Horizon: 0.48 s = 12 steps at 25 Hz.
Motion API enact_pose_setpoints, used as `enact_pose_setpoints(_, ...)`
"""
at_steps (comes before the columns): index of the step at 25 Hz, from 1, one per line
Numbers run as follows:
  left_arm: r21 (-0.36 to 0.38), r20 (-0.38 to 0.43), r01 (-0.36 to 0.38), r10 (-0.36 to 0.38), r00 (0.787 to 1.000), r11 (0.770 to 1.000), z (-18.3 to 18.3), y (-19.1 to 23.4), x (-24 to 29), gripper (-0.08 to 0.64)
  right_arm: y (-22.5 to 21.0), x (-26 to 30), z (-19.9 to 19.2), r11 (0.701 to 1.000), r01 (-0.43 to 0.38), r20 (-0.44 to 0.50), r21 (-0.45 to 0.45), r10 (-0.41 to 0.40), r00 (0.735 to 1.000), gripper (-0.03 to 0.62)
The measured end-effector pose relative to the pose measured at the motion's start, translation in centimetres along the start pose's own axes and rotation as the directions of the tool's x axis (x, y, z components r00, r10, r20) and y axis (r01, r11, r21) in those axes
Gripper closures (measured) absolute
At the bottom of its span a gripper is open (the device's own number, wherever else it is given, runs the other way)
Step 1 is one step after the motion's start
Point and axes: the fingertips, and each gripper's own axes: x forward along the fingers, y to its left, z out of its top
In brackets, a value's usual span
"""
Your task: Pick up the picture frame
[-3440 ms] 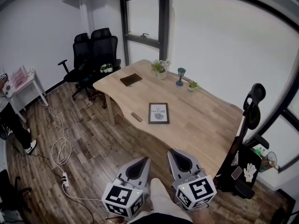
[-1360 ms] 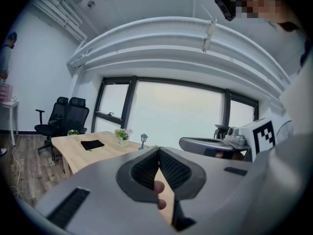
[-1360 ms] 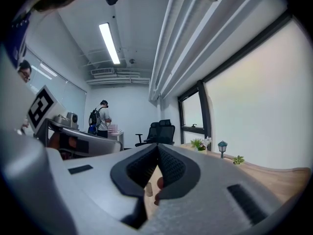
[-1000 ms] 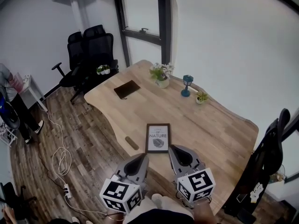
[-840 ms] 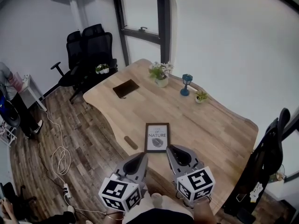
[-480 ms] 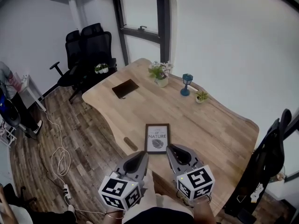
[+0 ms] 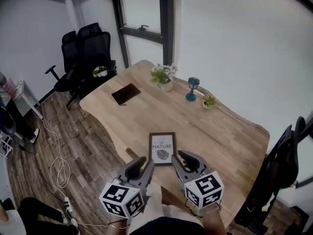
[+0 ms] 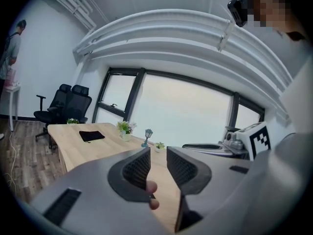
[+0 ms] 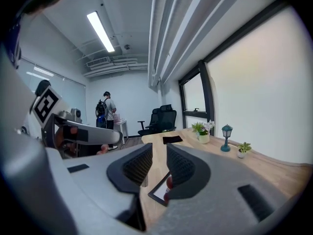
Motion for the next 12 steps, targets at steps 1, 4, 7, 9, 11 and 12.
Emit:
enact_pose_setpoints(1, -0.002, -0.005, 0.001, -0.001, 1.0, 1.0, -0.1, 0.3, 0.3, 0.462, -0.2, 0.3, -0.2, 1.0, 0.0, -0.011, 0.002, 0.0, 1.0, 0.522)
enact_pose_setpoints(4, -0.009, -0.023, 0.007, -0.007, 1.0, 1.0, -0.4, 1.3, 1.1, 0.45, -0.6, 1.3, -1.0, 1.0, -0.001, -0.048, -0.002, 0.001, 0.999, 0.485)
enact_pose_setpoints(7, -0.024, -0.035, 0.026, -0.026, 0.999, 0.999, -0.5, 2.0, 1.8, 0.433, -0.7, 2.4, -1.9, 1.0, -0.015, -0.094, -0.013, 0.013, 0.996, 0.452)
enact_pose_setpoints(9, -0.032, -0.042, 0.038, -0.039, 0.998, 0.999, -0.6, 2.4, 2.3, 0.419, -0.8, 3.2, -2.3, 1.0, -0.017, -0.118, -0.019, 0.014, 0.993, 0.435)
enact_pose_setpoints(11, -0.039, -0.053, 0.038, -0.041, 0.998, 0.998, -0.8, 2.9, 2.8, 0.412, -1.2, 3.8, -2.7, 1.0, -0.011, -0.135, -0.022, 0.008, 0.991, 0.432)
enact_pose_setpoints(12, -0.045, -0.06, 0.034, -0.037, 0.998, 0.998, -1.0, 3.2, 3.1, 0.41, -1.4, 4.0, -3.0, 1.0, -0.008, -0.143, -0.021, 0.005, 0.99, 0.431)
